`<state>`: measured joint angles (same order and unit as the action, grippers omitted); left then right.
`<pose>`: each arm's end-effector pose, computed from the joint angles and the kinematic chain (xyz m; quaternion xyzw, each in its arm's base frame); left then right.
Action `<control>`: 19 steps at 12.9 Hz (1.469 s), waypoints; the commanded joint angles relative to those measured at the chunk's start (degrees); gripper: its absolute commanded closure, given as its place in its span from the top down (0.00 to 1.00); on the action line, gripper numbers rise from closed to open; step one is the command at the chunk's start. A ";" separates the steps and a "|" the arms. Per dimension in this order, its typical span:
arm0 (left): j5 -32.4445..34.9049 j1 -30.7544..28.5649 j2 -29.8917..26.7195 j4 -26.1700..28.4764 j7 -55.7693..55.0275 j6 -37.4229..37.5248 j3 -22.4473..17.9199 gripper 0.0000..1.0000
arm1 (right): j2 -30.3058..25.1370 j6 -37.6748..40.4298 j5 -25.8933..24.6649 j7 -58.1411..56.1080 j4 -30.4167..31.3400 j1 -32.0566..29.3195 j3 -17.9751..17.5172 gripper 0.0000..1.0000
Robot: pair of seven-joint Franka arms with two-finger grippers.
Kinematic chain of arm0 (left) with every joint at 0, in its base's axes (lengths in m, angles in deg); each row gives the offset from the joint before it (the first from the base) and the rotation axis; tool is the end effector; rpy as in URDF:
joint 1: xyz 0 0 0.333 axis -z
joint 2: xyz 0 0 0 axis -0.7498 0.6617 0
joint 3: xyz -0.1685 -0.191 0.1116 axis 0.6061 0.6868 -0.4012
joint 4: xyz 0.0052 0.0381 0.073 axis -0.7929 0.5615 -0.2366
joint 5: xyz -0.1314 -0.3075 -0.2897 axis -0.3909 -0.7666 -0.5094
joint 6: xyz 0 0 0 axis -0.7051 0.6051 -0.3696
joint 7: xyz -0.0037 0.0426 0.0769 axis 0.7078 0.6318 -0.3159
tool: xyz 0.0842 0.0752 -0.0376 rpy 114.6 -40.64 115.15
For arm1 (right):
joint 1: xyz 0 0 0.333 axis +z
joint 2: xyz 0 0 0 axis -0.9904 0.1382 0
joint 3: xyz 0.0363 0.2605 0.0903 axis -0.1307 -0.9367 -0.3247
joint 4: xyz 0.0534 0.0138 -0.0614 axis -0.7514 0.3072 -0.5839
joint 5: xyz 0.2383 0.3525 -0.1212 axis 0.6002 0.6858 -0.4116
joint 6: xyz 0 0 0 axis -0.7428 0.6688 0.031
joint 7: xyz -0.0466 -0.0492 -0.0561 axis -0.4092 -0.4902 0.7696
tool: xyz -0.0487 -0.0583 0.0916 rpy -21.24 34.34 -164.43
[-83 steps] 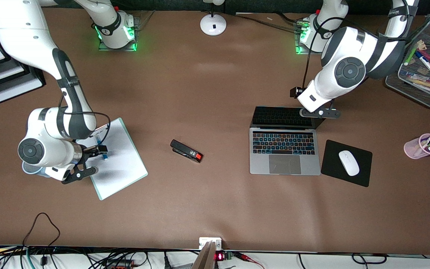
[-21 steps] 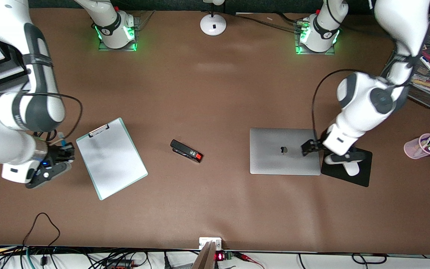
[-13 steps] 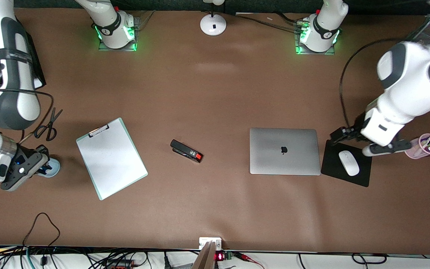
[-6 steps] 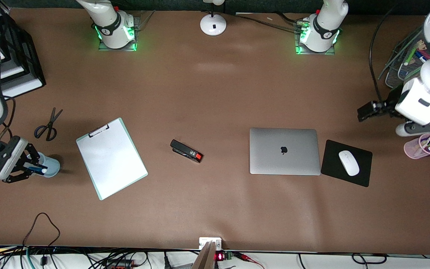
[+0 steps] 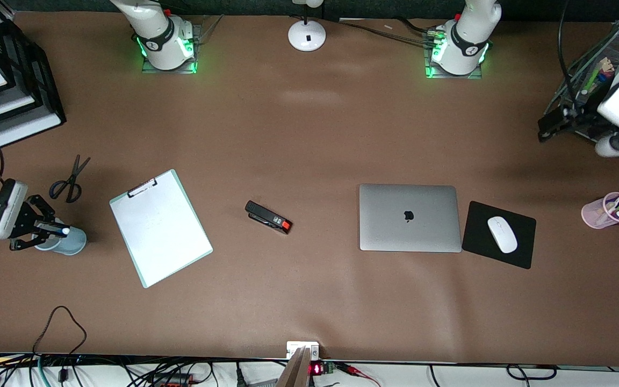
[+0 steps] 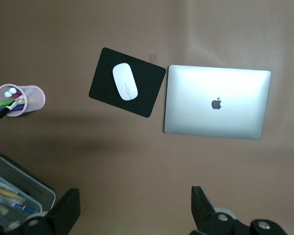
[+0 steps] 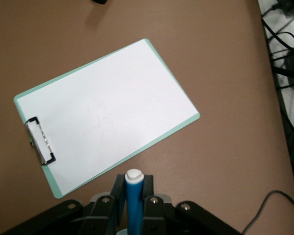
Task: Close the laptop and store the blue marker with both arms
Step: 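Lower the blue marker into the mesh cup and open the right gripper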
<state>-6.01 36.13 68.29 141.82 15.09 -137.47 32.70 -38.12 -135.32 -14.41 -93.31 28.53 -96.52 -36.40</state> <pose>0.6018 -0.0452 0.5847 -0.9988 -0.0312 0.0256 0.0283 0.7093 -0.1631 0.2889 -0.6787 -0.7016 -0.1743 0.1296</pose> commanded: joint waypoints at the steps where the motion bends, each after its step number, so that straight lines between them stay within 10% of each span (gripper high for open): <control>1: -1.88 -1.09 -7.20 7.68 1.69 -0.81 0.46 1.00 | 0.12 3.46 1.88 -5.97 0.22 -2.66 -0.94 0.01; 19: -4.26 -4.78 -7.40 7.79 12.15 -3.80 0.89 1.00 | 9.16 11.29 7.15 -20.04 -6.98 -10.23 -1.02 0.02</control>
<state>-9.89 31.90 61.06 150.09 25.43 -140.97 32.95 -31.01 -124.75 -8.48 -112.11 23.84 -105.36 -36.57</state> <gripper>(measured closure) 0.000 0.819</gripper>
